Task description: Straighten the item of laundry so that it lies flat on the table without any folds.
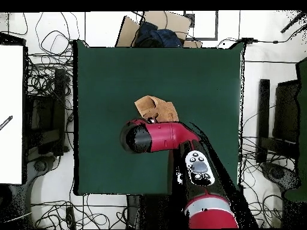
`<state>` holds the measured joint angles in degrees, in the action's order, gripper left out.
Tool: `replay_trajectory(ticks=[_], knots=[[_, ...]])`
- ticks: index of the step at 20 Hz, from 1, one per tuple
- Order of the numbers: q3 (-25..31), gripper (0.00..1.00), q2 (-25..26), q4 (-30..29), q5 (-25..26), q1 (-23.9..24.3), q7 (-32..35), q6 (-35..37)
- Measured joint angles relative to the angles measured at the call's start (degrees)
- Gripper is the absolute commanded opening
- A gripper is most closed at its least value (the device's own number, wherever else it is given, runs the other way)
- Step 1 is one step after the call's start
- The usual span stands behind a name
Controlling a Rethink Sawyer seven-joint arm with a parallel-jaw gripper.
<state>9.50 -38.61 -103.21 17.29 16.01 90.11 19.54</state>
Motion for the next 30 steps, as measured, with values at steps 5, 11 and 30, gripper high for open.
replay_trajectory(ticks=[5,11,30], knots=[[0.0,1.00,2.6,0.4,0.0,0.6,0.0,0.0],[0.0,1.00,5.7,0.6,0.0,0.9,0.0,0.0],[0.6,1.00,9.8,0.7,0.0,2.2,0.0,-4.1]])
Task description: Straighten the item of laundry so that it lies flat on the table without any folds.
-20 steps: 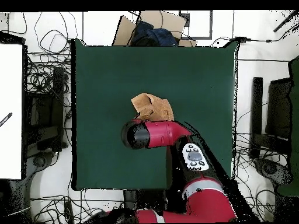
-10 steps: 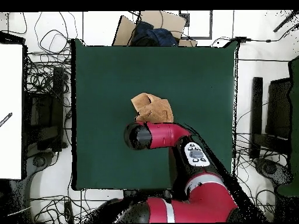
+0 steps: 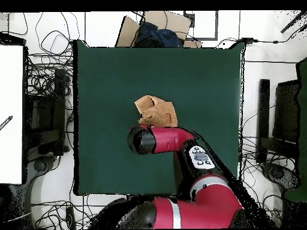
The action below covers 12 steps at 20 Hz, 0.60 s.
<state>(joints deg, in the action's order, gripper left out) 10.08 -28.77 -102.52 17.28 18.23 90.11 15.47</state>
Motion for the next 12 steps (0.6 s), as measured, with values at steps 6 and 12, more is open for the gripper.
replay_trajectory(ticks=[6,12], knots=[[0.0,1.00,0.8,0.1,0.0,0.0,0.0,0.0],[0.0,0.00,1.4,0.1,0.0,0.0,0.0,-0.6]])
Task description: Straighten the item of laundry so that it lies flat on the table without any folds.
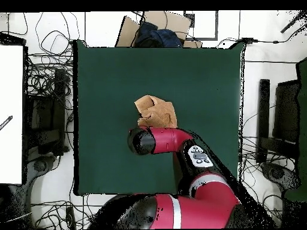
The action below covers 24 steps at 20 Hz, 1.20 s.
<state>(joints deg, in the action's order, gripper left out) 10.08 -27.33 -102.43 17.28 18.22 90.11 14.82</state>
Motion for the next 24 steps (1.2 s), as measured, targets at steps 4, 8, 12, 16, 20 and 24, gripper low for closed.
replay_trajectory(ticks=[4,8,12,16,20,24], knots=[[0.0,0.00,0.3,0.0,0.0,0.1,0.0,-0.6],[0.0,0.00,0.6,0.0,0.0,0.1,0.0,-1.6],[0.0,0.00,0.7,0.0,0.0,0.1,0.0,-2.0],[0.0,0.00,0.6,0.0,0.0,0.1,0.0,-2.0],[0.0,0.00,-0.9,-0.5,-0.2,-0.1,0.0,-2.0],[0.0,0.00,-3.3,-1.4,-0.7,-0.1,0.0,-2.0]])
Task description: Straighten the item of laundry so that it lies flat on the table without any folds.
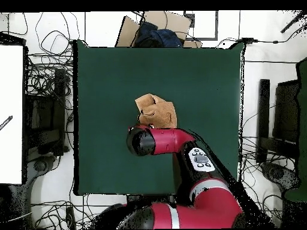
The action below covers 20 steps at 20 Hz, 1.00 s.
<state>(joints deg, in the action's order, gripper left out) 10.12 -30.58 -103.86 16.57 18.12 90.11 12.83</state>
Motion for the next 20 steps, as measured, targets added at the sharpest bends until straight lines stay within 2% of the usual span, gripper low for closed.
replay_trajectory(ticks=[16,20], knots=[[0.1,0.00,-0.8,-0.3,-0.8,0.1,0.0,0.0],[0.1,0.00,-2.7,-2.0,-2.0,0.0,0.0,0.2]])
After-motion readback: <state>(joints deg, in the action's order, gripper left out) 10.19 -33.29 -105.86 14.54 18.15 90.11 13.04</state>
